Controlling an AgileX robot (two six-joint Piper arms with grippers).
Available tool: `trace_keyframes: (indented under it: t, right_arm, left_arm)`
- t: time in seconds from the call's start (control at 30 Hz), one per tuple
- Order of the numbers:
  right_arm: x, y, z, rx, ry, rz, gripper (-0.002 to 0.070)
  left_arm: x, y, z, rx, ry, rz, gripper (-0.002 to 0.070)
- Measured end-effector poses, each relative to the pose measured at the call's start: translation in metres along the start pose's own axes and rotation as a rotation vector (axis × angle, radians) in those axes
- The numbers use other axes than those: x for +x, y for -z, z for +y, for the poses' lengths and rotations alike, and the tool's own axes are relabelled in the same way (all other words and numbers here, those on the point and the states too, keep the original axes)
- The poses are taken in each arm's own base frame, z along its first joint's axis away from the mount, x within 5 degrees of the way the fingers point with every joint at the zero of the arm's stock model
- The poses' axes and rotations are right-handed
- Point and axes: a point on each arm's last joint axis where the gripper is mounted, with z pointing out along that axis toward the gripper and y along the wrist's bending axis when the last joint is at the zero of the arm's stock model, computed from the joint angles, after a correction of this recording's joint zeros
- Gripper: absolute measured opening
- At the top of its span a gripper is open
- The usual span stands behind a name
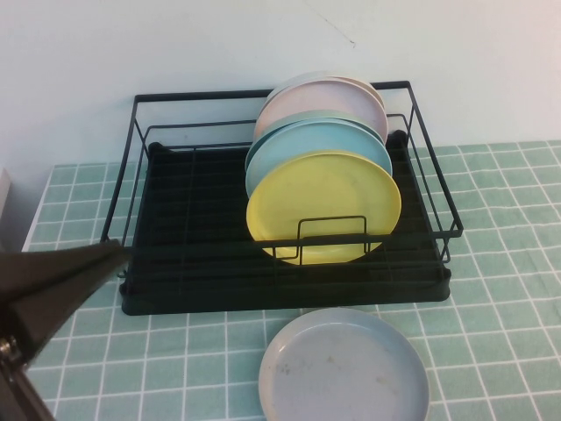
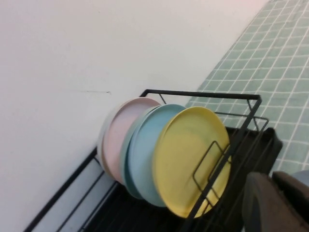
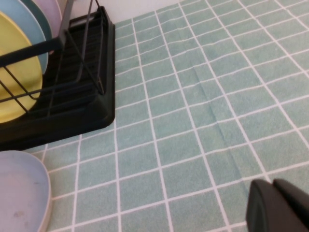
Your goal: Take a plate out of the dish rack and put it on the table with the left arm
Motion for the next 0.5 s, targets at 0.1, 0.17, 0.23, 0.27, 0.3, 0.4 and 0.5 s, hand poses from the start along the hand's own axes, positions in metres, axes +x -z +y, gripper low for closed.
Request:
trace_keyframes:
  t: [0.1, 0.17, 0.23, 0.27, 0.3, 0.4, 0.5]
  right_arm:
    - [0.000, 0.000, 0.000, 0.000, 0.000, 0.000, -0.0001]
    - [0.000, 0.000, 0.000, 0.000, 0.000, 0.000, -0.0001]
    - [0.000, 0.000, 0.000, 0.000, 0.000, 0.000, -0.0001]
    - [0.000, 0.000, 0.000, 0.000, 0.000, 0.000, -0.0001]
    - [0.000, 0.000, 0.000, 0.000, 0.000, 0.000, -0.0001]
    - [0.000, 0.000, 0.000, 0.000, 0.000, 0.000, -0.0001]
    - [0.000, 0.000, 0.000, 0.000, 0.000, 0.000, -0.0001]
  left_arm:
    - [0.001, 0.003, 0.001, -0.019, -0.075, 0.007, -0.0001]
    - [0.004, 0.009, 0.000, -0.045, -0.101, 0.003, -0.0001]
    - [0.008, 0.017, -0.001, -0.093, -0.049, -0.014, -0.0001]
    - [0.012, 0.022, 0.000, -0.136, 0.020, -0.029, -0.0001]
    - [0.018, 0.025, 0.000, -0.190, 0.090, -0.041, -0.0001]
    - [0.051, 0.030, 0.001, -0.380, 0.226, -0.020, -0.0001]
    - [0.089, 0.036, -0.006, -0.549, 0.321, -0.011, -0.0001]
